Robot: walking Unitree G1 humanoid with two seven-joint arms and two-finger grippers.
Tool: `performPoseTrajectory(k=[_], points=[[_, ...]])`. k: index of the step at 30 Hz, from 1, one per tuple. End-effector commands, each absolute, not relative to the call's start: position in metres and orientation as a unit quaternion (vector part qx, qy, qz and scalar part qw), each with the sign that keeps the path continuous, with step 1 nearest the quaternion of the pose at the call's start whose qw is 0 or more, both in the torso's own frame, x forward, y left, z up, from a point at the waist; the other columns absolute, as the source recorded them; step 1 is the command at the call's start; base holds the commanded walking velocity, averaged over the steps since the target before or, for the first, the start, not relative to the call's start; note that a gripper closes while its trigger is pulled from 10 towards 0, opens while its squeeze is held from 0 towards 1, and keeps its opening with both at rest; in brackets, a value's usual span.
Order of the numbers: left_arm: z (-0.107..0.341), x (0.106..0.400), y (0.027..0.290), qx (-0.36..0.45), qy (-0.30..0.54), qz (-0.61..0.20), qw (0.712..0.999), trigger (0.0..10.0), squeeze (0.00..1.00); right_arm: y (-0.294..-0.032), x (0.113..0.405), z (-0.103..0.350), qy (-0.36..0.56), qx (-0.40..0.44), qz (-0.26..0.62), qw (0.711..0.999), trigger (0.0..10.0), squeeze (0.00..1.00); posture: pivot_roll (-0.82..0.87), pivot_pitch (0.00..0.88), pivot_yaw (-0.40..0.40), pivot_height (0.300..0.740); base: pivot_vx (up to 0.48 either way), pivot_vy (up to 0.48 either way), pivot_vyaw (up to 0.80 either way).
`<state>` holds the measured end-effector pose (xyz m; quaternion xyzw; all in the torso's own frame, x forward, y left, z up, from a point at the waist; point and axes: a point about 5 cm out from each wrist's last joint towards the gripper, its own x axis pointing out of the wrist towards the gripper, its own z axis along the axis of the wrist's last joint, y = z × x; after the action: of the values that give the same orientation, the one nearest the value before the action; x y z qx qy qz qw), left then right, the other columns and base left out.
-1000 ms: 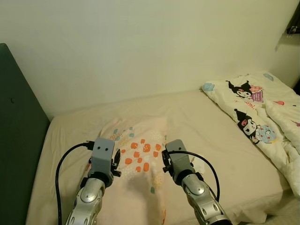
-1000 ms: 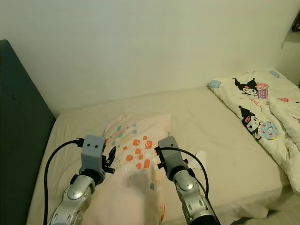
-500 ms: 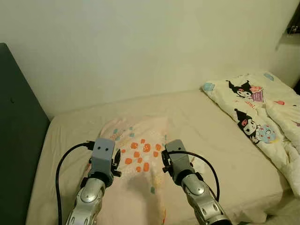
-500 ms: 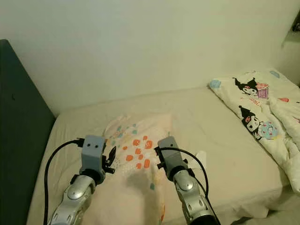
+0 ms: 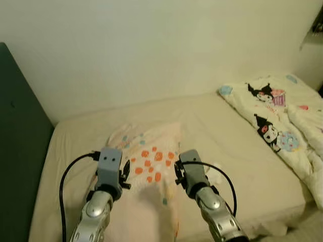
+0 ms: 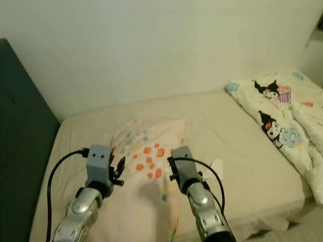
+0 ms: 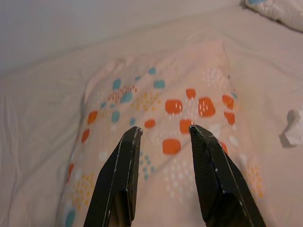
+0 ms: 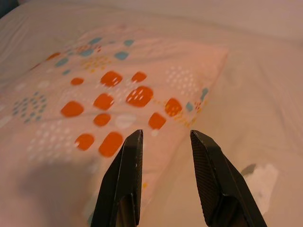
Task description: Clean up the room
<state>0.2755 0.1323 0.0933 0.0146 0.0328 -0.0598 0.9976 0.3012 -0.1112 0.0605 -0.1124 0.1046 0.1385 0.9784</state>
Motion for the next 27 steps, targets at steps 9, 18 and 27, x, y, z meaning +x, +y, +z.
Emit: performPoseTrajectory(k=[9, 18, 27], points=[[0.0874, 0.2736, 0.1386, 0.025, 0.053, -0.048, 0.997, 10.0, 0.0, -0.1114, 0.2996, 0.0571, 0.115, -0.11, 0.137, 0.978, 10.0, 0.0, -0.04, 0.094, 0.012, 0.74, -0.267, 0.0, 0.0], [0.0878, 0.2745, 0.1374, 0.032, 0.055, -0.055, 0.996, 10.0, 0.0, -0.1114, 0.2995, 0.0569, 0.116, -0.105, 0.133, 0.979, 10.0, 0.0, -0.04, 0.093, 0.019, 0.74, 0.0, 0.0, 0.0], [0.0864, 0.276, 0.1365, 0.045, 0.065, -0.06, 0.995, 10.0, 0.0, -0.1111, 0.2997, 0.0569, 0.117, -0.102, 0.132, 0.979, 10.0, 0.0, -0.04, 0.095, 0.026, 0.74, 0.0, 0.0, 0.0]])
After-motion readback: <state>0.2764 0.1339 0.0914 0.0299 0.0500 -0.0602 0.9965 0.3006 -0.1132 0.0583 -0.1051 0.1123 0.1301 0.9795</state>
